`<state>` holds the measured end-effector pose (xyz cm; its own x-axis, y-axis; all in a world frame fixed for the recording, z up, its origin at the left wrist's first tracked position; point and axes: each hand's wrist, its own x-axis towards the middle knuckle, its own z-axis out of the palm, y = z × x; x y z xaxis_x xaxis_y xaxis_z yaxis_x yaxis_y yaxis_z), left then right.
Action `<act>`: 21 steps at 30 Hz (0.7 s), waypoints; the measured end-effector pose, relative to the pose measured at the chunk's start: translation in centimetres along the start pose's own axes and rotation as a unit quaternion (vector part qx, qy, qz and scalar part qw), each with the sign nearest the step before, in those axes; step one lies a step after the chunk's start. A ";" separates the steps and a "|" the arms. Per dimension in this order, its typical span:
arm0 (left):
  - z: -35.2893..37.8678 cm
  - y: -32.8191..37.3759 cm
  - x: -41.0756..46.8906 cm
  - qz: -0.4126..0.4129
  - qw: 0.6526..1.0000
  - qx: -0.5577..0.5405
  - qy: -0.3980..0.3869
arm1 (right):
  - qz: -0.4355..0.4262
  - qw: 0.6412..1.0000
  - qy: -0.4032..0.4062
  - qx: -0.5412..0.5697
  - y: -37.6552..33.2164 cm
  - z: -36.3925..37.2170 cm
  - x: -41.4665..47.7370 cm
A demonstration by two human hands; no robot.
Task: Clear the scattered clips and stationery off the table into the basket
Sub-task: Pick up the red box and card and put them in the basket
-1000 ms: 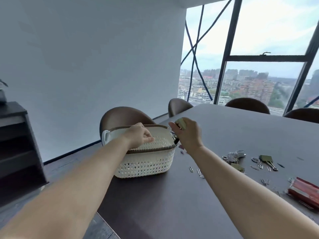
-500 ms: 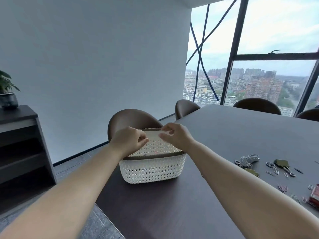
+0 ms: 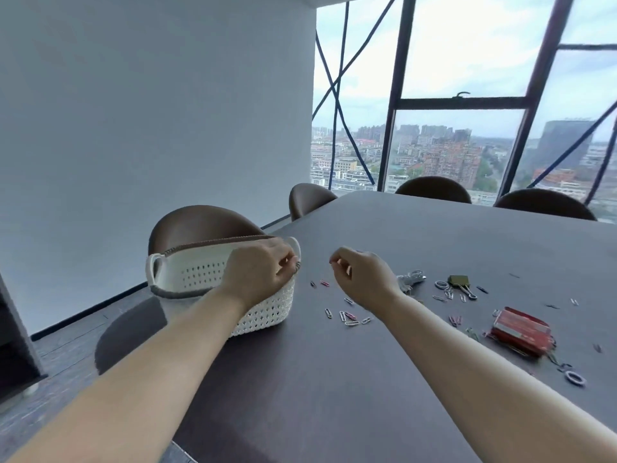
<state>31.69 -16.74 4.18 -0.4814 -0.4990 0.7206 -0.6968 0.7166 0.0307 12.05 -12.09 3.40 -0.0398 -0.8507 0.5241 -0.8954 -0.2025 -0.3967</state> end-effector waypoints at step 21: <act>23.8 18.8 8.9 -0.112 0.937 -0.005 -0.332 | 0.300 0.936 -0.115 -0.141 26.3 -12.2 -12.4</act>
<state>1.67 -19.31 -5.36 -0.5511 -0.8277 0.1055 -0.8162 0.5610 0.1382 -16.45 -0.99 -4.35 -0.5059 -0.8588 0.0809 -0.8249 0.4542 -0.3363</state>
